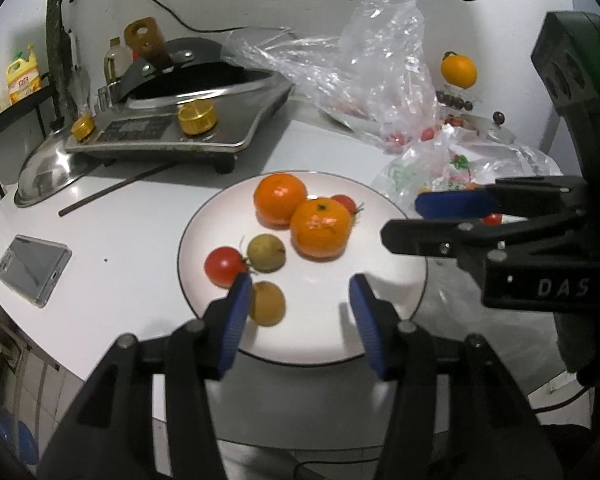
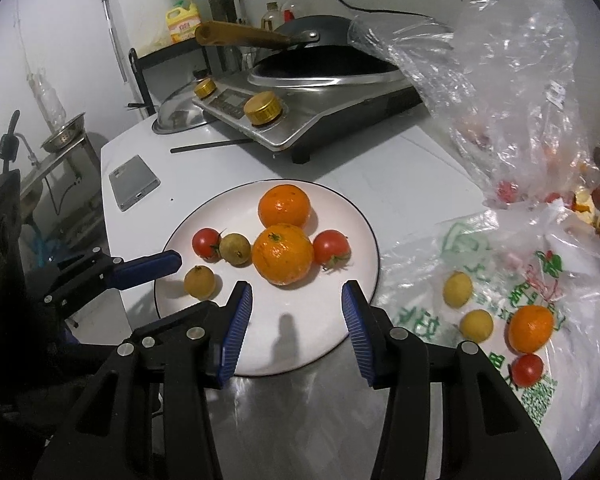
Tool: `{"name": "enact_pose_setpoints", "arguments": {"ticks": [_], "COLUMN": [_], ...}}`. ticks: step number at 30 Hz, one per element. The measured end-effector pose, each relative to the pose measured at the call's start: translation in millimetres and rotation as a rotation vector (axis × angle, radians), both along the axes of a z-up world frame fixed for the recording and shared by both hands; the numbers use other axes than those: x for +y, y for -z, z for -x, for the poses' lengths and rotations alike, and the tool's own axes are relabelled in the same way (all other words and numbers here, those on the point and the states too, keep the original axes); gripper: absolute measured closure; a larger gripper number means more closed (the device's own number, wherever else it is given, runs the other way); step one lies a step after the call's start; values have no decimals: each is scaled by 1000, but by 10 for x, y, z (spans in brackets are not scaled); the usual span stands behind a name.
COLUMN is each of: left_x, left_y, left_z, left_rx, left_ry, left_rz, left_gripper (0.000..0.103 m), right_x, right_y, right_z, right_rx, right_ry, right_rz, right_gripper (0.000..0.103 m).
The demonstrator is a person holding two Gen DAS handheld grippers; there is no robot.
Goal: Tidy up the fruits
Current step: 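Lower the mandarin and yellow fruit onto the plate and open both grippers, then move both open grippers back to the fruit on the bag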
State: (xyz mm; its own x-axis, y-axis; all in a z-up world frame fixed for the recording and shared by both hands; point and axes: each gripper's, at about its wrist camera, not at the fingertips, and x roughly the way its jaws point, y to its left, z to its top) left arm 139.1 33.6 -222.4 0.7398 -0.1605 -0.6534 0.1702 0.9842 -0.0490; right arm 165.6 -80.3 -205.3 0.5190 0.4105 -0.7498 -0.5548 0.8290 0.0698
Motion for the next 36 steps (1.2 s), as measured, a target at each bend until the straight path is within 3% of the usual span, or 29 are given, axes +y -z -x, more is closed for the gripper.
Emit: {"name": "enact_pose_setpoints", "arguments": {"ticks": [36], "left_x": [-904], "left_y": [-220], "left_z": [206], "left_rx": [-22], "left_ry": [83], "left_rz": [-72], "left_gripper": [51], "right_x": [-1165], "right_y": [-143], "right_z": [345], "right_rx": [-39], "right_ry": [145], "right_rz": [-76], "right_gripper": [54]}}
